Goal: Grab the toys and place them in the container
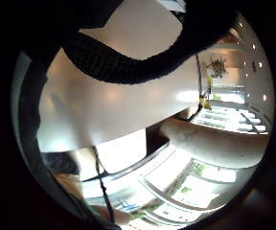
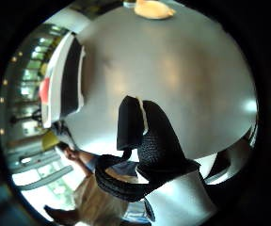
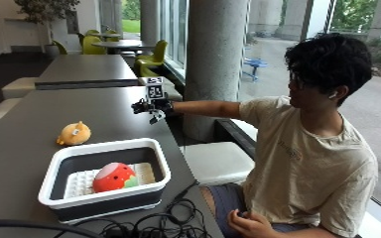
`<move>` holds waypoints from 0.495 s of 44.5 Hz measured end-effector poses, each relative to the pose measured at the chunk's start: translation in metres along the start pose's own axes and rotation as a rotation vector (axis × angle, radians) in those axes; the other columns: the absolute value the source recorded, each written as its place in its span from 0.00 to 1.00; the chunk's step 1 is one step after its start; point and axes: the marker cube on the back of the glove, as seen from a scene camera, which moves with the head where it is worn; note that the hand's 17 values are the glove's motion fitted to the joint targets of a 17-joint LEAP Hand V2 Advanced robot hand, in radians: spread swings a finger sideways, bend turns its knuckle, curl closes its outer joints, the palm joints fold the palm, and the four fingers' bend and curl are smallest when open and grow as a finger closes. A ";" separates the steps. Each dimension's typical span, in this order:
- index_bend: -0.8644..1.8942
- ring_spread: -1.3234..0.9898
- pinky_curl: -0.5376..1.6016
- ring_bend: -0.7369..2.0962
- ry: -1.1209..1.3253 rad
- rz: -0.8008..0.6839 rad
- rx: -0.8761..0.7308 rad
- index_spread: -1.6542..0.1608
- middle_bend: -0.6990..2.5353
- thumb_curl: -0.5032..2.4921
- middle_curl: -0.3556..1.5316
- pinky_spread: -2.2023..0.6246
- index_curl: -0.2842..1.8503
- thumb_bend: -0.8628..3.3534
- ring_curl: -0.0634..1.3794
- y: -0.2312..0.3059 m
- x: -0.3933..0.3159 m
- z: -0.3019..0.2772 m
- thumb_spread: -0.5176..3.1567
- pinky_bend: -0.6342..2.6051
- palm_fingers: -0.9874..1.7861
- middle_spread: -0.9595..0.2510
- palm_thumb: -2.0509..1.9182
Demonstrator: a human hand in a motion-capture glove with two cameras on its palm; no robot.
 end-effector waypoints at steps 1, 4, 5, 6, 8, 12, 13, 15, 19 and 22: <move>0.36 0.56 0.40 0.32 0.001 0.008 0.000 0.77 0.25 0.25 0.31 0.78 0.26 0.19 0.25 0.003 0.006 0.001 0.51 0.47 0.27 0.77 0.50; 0.36 0.56 0.40 0.32 -0.022 0.018 0.011 0.77 0.25 0.24 0.31 0.78 0.26 0.19 0.24 0.009 0.017 0.004 0.51 0.47 0.27 0.77 0.50; 0.36 0.56 0.40 0.32 -0.048 0.020 0.016 0.77 0.25 0.24 0.31 0.78 0.26 0.19 0.24 0.011 0.019 0.006 0.51 0.47 0.27 0.77 0.50; 0.36 0.56 0.40 0.32 -0.077 0.021 0.022 0.77 0.25 0.24 0.31 0.78 0.26 0.19 0.24 0.012 0.020 0.008 0.51 0.47 0.27 0.77 0.50; 0.36 0.56 0.40 0.32 -0.118 0.015 0.030 0.77 0.25 0.24 0.30 0.78 0.26 0.19 0.24 0.014 0.023 0.012 0.51 0.47 0.27 0.77 0.50; 0.36 0.56 0.41 0.32 -0.110 -0.028 0.040 0.77 0.25 0.24 0.30 0.78 0.26 0.19 0.24 0.018 0.033 0.016 0.51 0.46 0.27 0.77 0.50; 0.36 0.56 0.41 0.32 -0.108 -0.039 0.042 0.77 0.25 0.24 0.30 0.78 0.26 0.19 0.24 0.018 0.035 0.016 0.51 0.46 0.27 0.77 0.50; 0.36 0.56 0.41 0.32 -0.111 -0.026 0.041 0.77 0.25 0.24 0.30 0.78 0.25 0.19 0.24 0.020 0.037 0.017 0.51 0.46 0.27 0.77 0.50; 0.36 0.56 0.41 0.32 -0.115 0.035 0.036 0.77 0.25 0.24 0.30 0.78 0.25 0.19 0.23 0.025 0.038 0.018 0.51 0.46 0.27 0.77 0.50; 0.36 0.56 0.41 0.32 -0.121 0.027 0.041 0.77 0.25 0.24 0.29 0.78 0.25 0.20 0.23 0.025 0.037 0.018 0.51 0.46 0.27 0.77 0.50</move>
